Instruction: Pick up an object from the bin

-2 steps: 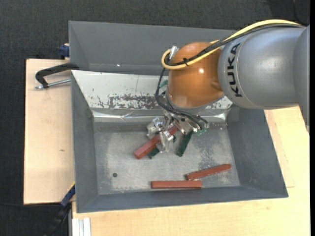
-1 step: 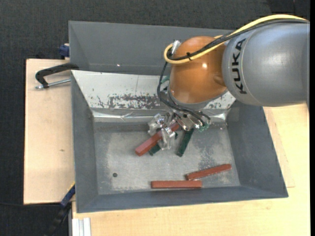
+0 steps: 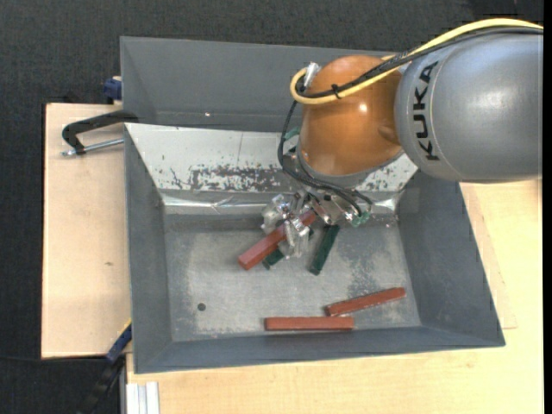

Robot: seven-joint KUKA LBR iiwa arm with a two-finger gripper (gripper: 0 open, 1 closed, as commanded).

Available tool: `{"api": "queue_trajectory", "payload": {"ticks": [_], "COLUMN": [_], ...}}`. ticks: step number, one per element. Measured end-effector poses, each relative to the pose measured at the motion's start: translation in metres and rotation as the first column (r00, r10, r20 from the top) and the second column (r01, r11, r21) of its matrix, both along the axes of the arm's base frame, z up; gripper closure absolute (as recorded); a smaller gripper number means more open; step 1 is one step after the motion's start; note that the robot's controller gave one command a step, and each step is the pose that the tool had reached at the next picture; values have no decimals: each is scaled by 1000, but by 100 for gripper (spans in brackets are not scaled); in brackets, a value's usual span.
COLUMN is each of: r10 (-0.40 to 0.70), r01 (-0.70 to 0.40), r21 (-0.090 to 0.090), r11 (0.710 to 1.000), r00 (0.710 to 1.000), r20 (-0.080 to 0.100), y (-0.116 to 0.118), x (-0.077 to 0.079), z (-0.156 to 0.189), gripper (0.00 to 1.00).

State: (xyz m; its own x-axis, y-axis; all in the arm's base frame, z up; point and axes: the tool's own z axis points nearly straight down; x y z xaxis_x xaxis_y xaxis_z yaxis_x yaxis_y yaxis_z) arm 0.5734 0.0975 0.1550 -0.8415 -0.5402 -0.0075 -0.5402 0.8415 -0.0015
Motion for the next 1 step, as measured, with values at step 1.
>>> {"api": "queue_trajectory", "payload": {"ticks": [1], "r10": [0], "r01": [0], "r21": [0], "r11": [1000], "r00": [1000], "r20": [0], "y": [0], "x": [0], "z": [11], "gripper": [100]}}
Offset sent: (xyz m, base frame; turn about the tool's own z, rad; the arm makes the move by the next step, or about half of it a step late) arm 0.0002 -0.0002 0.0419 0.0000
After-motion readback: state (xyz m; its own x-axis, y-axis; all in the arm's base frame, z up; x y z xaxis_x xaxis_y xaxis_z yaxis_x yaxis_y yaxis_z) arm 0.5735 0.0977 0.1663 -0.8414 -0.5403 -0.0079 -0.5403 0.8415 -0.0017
